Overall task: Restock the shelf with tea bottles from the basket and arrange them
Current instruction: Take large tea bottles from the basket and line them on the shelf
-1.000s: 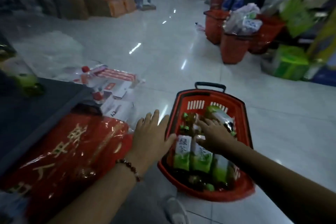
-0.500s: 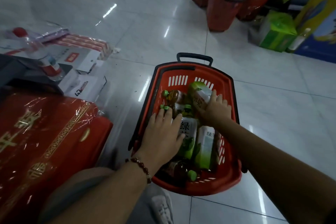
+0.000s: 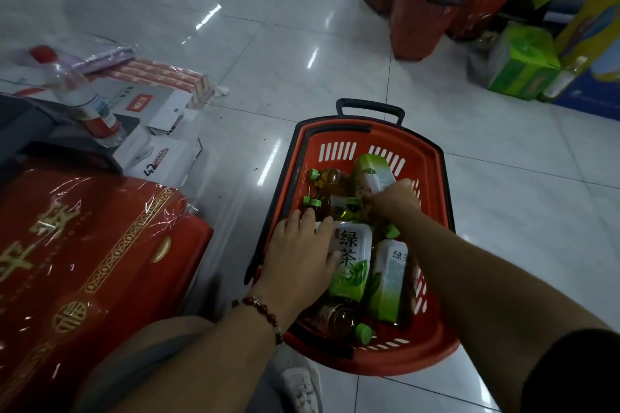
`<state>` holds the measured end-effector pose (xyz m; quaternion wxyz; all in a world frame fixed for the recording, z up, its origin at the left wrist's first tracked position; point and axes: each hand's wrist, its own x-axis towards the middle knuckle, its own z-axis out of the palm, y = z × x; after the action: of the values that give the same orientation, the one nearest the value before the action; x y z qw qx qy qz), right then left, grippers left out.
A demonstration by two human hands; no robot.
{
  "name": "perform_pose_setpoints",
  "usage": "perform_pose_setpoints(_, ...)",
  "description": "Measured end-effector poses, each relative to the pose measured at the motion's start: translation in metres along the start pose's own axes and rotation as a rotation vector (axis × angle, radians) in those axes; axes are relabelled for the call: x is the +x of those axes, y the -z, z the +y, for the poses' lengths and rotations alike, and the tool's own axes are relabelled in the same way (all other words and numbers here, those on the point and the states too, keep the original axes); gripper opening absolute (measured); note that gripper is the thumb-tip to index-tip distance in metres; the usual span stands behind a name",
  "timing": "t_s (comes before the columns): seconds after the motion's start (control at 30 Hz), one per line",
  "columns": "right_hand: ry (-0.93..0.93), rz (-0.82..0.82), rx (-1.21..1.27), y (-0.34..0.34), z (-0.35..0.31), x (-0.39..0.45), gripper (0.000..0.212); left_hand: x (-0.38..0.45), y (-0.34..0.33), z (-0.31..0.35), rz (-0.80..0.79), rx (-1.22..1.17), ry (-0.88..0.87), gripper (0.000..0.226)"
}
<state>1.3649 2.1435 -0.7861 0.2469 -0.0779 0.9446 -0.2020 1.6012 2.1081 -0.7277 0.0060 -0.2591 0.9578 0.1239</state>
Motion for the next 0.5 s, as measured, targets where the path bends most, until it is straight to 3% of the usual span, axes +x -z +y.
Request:
perform_pose_setpoints(0.07,-0.026,-0.042,0.185,0.002,0.005,-0.004,0.074,-0.002,0.0,-0.003,0.01,-0.013,0.012,0.058)
perform_pose_setpoints(0.27,-0.007,-0.127,0.275,0.04,0.016,-0.014,0.084,-0.01,0.003,-0.01,0.059,-0.058,0.024,0.053)
perform_pose_setpoints(0.4,0.074,-0.248,0.269,0.08,0.027,-0.043,0.049,-0.016,0.009,-0.007,0.089,-0.064,0.031,0.054)
perform_pose_setpoints(0.5,0.22,-0.319,0.257,0.112,0.031,-0.071,0.037,-0.024,0.014,-0.001,0.092,-0.039,0.011,0.062)
